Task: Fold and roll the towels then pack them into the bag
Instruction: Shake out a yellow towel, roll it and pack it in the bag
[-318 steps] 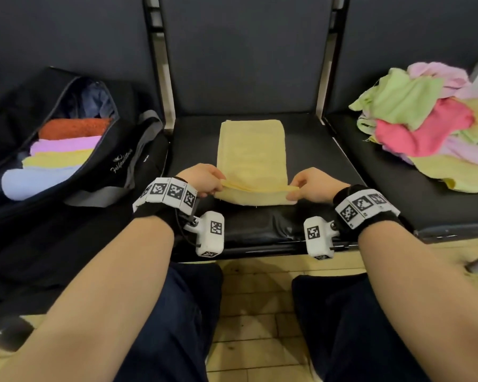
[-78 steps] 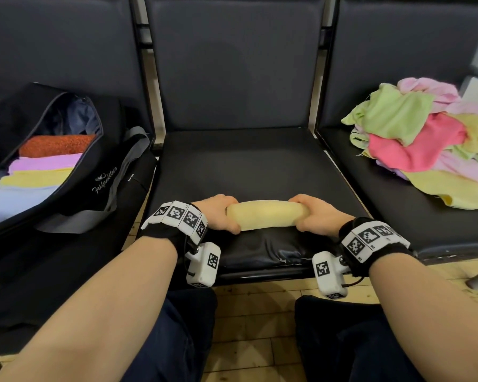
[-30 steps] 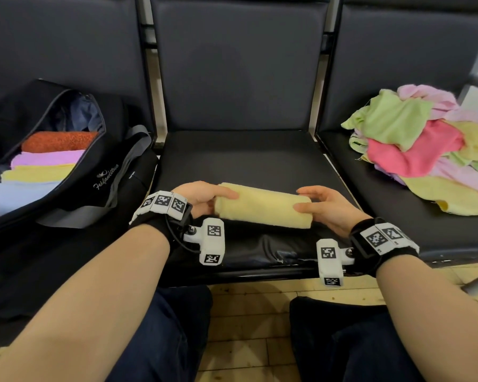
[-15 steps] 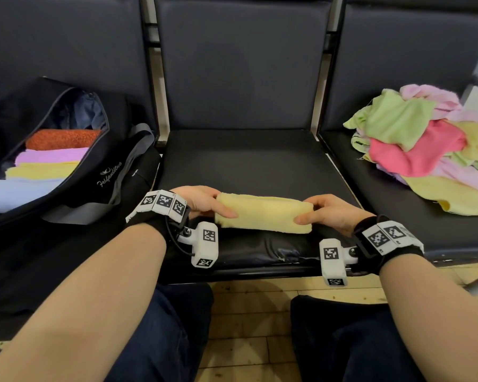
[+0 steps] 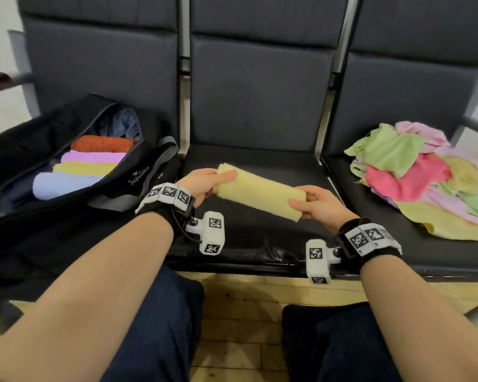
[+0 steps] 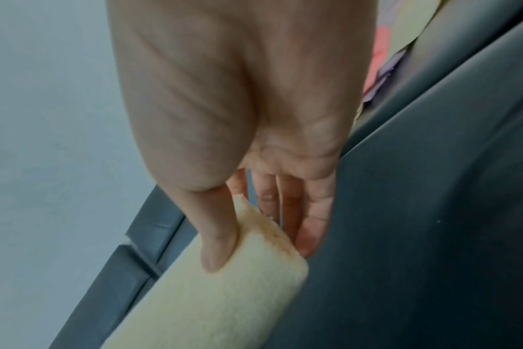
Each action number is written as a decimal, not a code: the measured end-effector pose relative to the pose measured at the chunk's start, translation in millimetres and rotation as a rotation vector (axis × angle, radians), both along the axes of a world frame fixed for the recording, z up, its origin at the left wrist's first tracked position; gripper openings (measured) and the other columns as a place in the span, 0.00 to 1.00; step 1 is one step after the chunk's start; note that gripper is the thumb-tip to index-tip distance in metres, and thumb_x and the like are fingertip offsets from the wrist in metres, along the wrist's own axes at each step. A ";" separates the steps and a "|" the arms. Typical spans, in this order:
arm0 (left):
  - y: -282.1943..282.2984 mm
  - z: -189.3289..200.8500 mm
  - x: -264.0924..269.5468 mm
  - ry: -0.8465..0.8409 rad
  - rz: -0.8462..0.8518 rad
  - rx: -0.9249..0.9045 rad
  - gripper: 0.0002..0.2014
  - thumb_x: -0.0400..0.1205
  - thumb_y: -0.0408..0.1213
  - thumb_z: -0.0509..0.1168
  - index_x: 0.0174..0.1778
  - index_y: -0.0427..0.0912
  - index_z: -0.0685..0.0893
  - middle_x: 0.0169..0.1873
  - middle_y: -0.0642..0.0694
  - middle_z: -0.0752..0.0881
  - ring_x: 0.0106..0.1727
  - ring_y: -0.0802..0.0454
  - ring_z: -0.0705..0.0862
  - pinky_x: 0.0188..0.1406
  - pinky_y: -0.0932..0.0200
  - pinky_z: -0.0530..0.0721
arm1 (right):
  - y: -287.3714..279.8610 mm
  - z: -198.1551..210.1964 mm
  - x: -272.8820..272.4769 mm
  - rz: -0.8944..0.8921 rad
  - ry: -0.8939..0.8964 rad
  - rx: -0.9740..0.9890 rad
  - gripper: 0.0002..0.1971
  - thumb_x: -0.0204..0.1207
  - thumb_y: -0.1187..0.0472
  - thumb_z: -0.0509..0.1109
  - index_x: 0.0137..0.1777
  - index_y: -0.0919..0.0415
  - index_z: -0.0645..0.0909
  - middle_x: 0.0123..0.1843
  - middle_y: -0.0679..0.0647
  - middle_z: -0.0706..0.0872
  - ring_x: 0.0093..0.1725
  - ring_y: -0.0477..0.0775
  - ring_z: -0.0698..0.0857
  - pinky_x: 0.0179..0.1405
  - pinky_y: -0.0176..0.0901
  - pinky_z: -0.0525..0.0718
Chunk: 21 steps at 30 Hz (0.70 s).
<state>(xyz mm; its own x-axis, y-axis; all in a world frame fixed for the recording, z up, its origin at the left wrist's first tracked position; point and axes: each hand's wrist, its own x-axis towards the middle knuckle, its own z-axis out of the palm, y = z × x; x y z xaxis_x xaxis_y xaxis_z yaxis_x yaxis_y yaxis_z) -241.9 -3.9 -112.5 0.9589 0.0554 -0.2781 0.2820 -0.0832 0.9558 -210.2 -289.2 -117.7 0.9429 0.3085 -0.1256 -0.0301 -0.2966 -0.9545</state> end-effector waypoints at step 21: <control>222.6 90.6 -96.3 0.136 0.553 -0.035 0.32 0.77 0.55 0.69 0.64 0.29 0.77 0.53 0.39 0.82 0.51 0.42 0.83 0.50 0.49 0.83 | 276.2 124.1 -36.7 0.295 0.085 -0.270 0.19 0.74 0.69 0.74 0.64 0.71 0.79 0.58 0.68 0.87 0.54 0.66 0.88 0.55 0.64 0.87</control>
<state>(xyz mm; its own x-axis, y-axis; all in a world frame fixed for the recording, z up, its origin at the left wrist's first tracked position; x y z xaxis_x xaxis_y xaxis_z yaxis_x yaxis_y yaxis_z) -338.2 218.7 -21.9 0.7449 0.5280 -0.4079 0.3957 0.1427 0.9072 -246.9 -13.0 6.4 0.8017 0.5092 -0.3130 0.0181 -0.5442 -0.8388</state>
